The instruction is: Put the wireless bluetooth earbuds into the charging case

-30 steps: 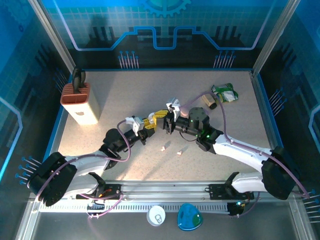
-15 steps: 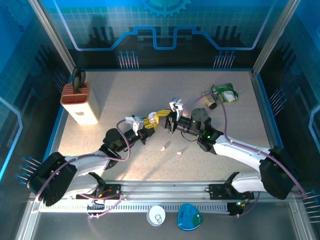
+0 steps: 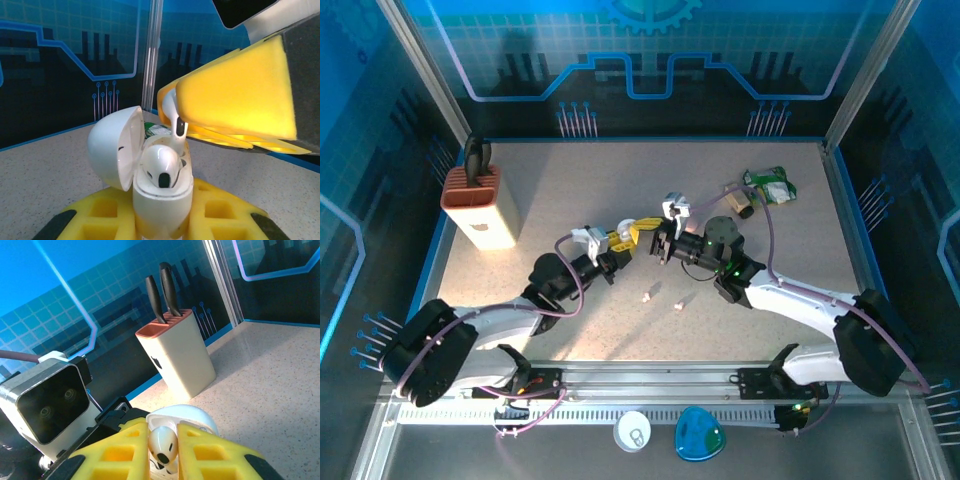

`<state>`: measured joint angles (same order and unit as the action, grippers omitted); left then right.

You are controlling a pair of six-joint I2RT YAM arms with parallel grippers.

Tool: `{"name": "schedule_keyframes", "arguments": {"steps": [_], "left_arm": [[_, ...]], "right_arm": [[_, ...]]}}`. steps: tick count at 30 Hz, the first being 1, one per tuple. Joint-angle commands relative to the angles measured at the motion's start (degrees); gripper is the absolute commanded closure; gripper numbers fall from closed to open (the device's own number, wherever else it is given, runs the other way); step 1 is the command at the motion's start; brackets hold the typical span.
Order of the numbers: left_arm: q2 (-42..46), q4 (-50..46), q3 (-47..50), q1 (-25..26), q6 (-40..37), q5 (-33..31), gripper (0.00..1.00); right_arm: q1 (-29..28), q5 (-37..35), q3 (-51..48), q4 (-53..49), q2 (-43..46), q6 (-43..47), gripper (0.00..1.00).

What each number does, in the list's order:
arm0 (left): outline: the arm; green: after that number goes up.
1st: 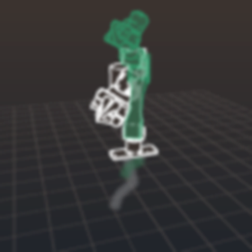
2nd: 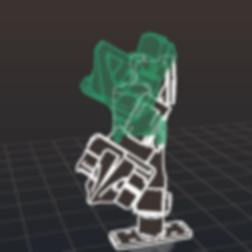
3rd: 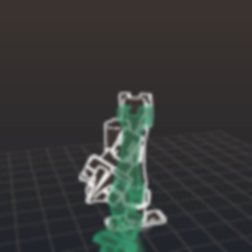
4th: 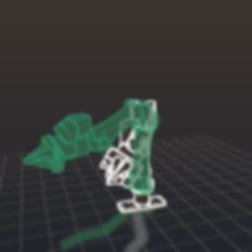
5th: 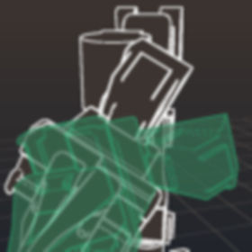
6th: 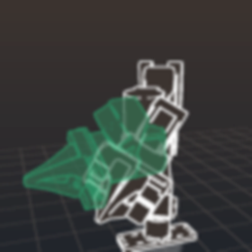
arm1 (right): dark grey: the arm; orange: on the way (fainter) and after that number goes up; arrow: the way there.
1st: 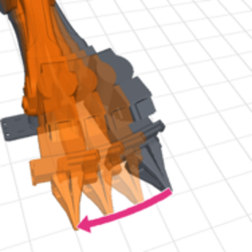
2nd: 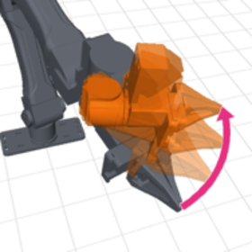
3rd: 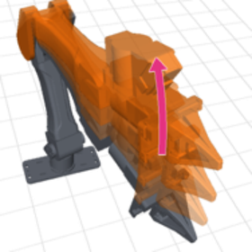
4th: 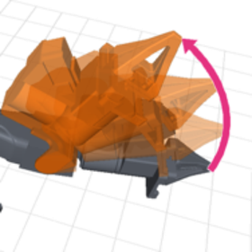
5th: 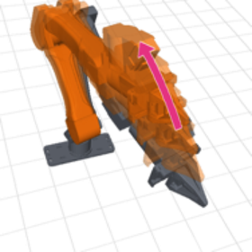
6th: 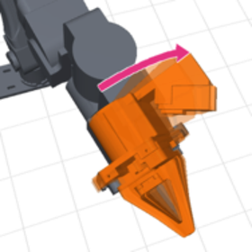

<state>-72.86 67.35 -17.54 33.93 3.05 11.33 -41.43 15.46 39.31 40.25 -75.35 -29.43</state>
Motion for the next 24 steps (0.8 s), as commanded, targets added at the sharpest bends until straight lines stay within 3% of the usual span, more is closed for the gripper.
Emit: {"name": "schedule_keyframes", "arguments": {"steps": [1, 13, 24], "left_arm": [[-0.7, 6.5, -2.3, 0.4, 0.4, -1.1, 1.0], [-0.1, 7.1, -2.5, 0.3, 0.7, 1.2, 1.0], [2.7, 3.1, -2.0, 0.3, 0.9, 4.0, 1.0]], "right_arm": [[0.5, 0.5, -1.4, -0.1, -1.2, -1.9, 0.81], [1.8, -5.4, -0.4, -6.6, -0.9, -2.9, 0.8], [3.1, -5.4, 1.0, -11.5, 1.8, -1.1, 0.59]]}}
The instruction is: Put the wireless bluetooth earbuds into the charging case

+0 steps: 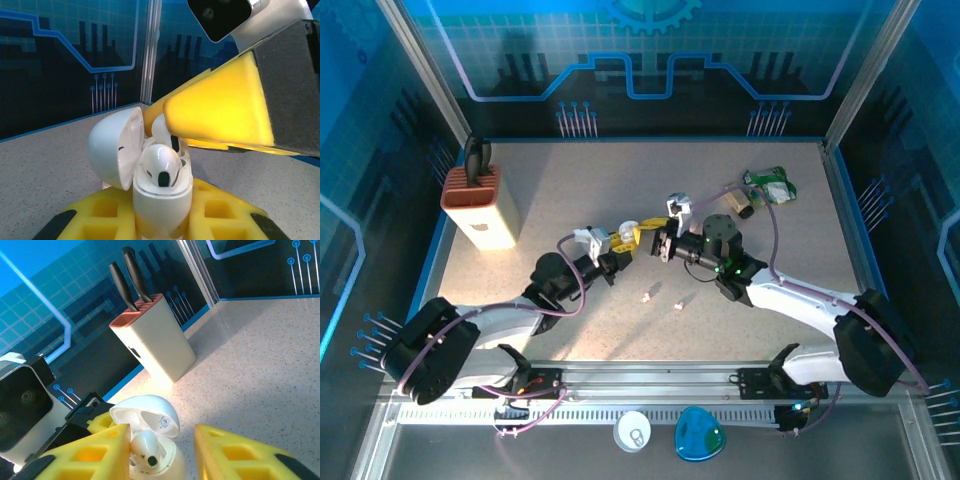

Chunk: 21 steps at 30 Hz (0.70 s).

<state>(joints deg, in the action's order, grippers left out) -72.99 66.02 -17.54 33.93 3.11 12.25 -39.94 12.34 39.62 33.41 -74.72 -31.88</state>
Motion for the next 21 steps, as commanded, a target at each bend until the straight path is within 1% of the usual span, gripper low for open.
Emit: {"name": "schedule_keyframes", "arguments": {"steps": [1, 3, 5, 8, 12, 17, 19, 21], "left_arm": [[2.8, 4.5, -1.9, 0.4, 0.7, 3.0, 1.0], [2.5, 4.4, -1.7, 0.4, 0.6, 3.0, 1.0], [2.3, 4.2, -1.6, 0.3, 0.5, 3.3, 1.0], [1.9, 3.6, -1.8, 0.4, 0.7, 4.3, 1.0], [1.5, 3.7, -1.9, 0.4, 0.9, 5.0, 1.0], [1.8, 2.5, -1.4, 0.4, -0.9, 6.3, 1.0], [2.2, 0.6, -1.3, 0.3, -2.6, 6.8, 1.0], [2.4, -1.1, -1.0, 0.3, -4.8, 6.7, 1.0]], "right_arm": [[1.8, -1.9, 0.5, -4.6, 1.7, 1.5, 0.57], [2.3, -0.7, -0.3, -3.5, 2.8, 1.2, 0.52], [3.2, 1.5, -1.1, -2.6, 3.7, 0.5, 0.45], [4.1, 3.2, -1.9, -1.9, 4.9, -0.4, 0.39], [4.7, 4.0, -2.4, -2.0, 5.5, -1.0, 0.38], [5.1, 4.9, -1.8, -2.7, 5.6, -1.3, 0.38], [5.2, 6.0, -0.6, -4.0, 5.3, -1.4, 0.38], [5.3, 7.5, 1.8, -8.1, 4.6, -1.2, 0.38]]}}
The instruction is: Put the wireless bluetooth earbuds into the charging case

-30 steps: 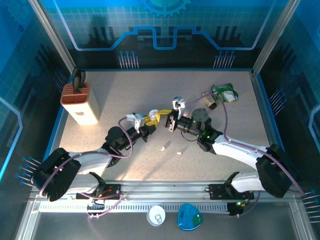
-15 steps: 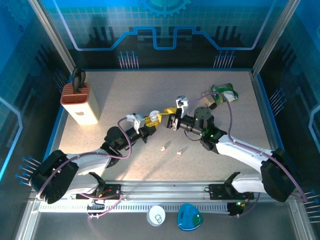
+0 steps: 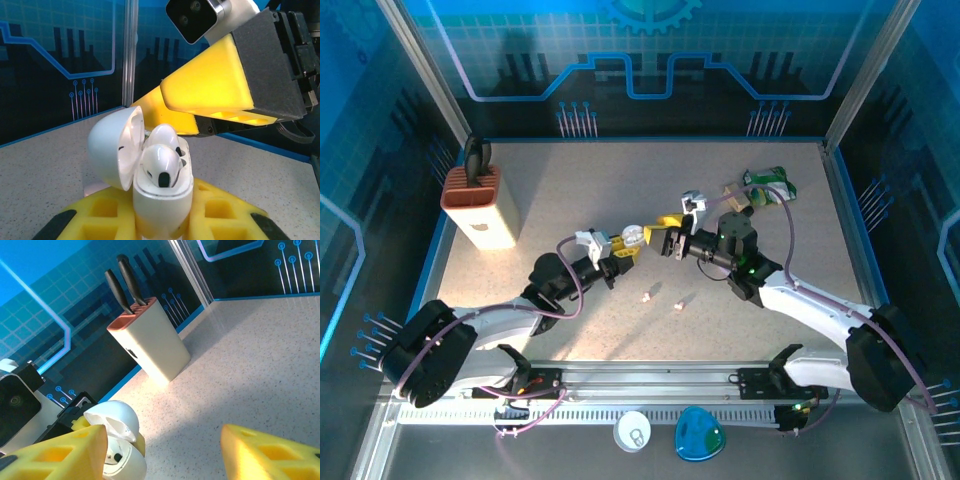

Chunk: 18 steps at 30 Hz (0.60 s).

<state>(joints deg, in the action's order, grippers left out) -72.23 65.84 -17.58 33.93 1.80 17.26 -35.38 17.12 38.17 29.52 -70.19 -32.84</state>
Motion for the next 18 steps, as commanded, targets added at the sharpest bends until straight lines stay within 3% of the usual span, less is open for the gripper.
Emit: {"name": "schedule_keyframes", "arguments": {"steps": [1, 3, 6, 10, 18], "left_arm": [[1.7, -1.4, -0.9, 0.3, -4.2, 1.3, 1.0], [2.1, -1.9, -0.4, 0.3, -5.2, 0.4, 1.0], [2.8, -3.1, -0.3, 0.4, -7.2, -0.4, 1.0], [3.4, -4.5, -0.1, 0.4, -9.5, -1.4, 1.0], [5.2, -5.6, 0.3, 0.3, -8.6, -5.3, 1.0]], "right_arm": [[0.7, 3.3, 4.7, -6.6, -0.5, 0.2, 0.38], [0.2, 4.3, 9.0, -15.5, -2.3, 2.9, 0.39], [-1.8, -0.7, 15.5, -27.4, -4.7, 7.0, 0.39], [-2.6, -2.1, 17.4, -28.2, -6.5, 6.0, 0.4], [-3.7, -4.4, 23.8, -39.2, -9.9, 8.3, 0.4]]}}
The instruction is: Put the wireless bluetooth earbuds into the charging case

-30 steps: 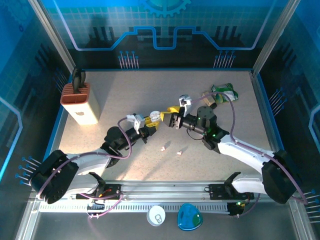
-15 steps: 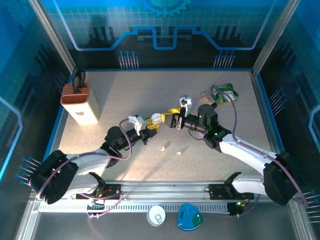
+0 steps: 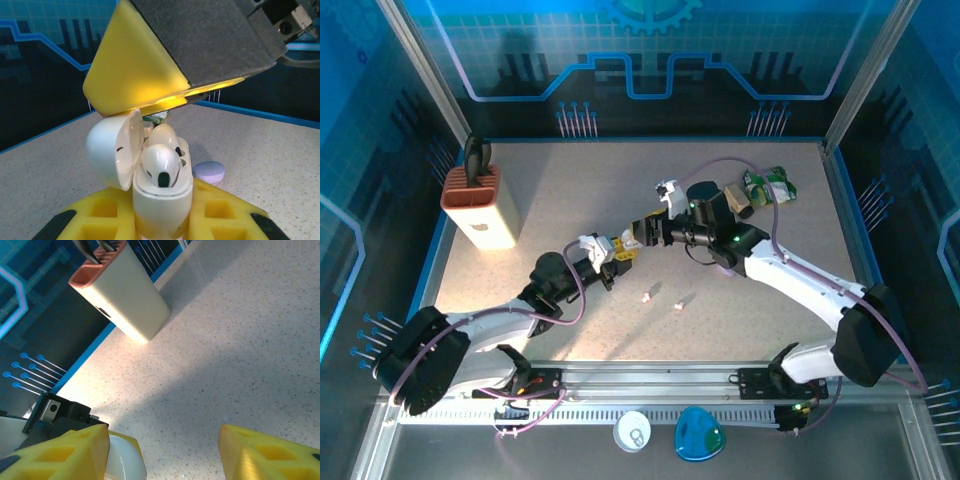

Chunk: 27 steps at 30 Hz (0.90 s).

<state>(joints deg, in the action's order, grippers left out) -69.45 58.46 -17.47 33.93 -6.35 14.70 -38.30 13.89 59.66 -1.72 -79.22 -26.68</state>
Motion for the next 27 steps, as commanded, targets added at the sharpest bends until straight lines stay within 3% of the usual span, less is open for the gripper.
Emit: {"name": "schedule_keyframes", "arguments": {"steps": [1, 8, 19, 21, 24, 27], "left_arm": [[2.6, 1.5, 0.2, 0.4, 0.0, -3.7, 1.0], [3.3, 0.6, 0.0, 0.4, 2.5, -7.4, 1.0], [5.0, -5.1, -0.5, 0.4, 4.3, -7.3, 1.0], [6.2, -8.3, -1.3, 0.1, 5.0, -3.4, 1.0], [7.7, -12.6, -2.2, -0.7, 3.8, 8.7, 1.0], [8.7, -16.0, -3.3, -0.8, 3.0, 15.0, 1.0]], "right_arm": [[-0.8, -0.9, 2.7, -9.2, -1.0, 2.4, 0.4], [-2.7, -3.0, 6.7, -21.1, -1.9, 4.9, 0.39], [-3.1, -2.4, 2.6, -14.2, 7.7, 13.4, 0.4], [-3.0, 0.2, -0.1, -10.4, 10.5, 17.6, 0.39], [-3.0, 4.1, -4.3, -6.5, 14.2, 24.9, 0.39], [-2.8, 9.2, -6.2, -5.7, 17.3, 30.4, 0.38]]}}
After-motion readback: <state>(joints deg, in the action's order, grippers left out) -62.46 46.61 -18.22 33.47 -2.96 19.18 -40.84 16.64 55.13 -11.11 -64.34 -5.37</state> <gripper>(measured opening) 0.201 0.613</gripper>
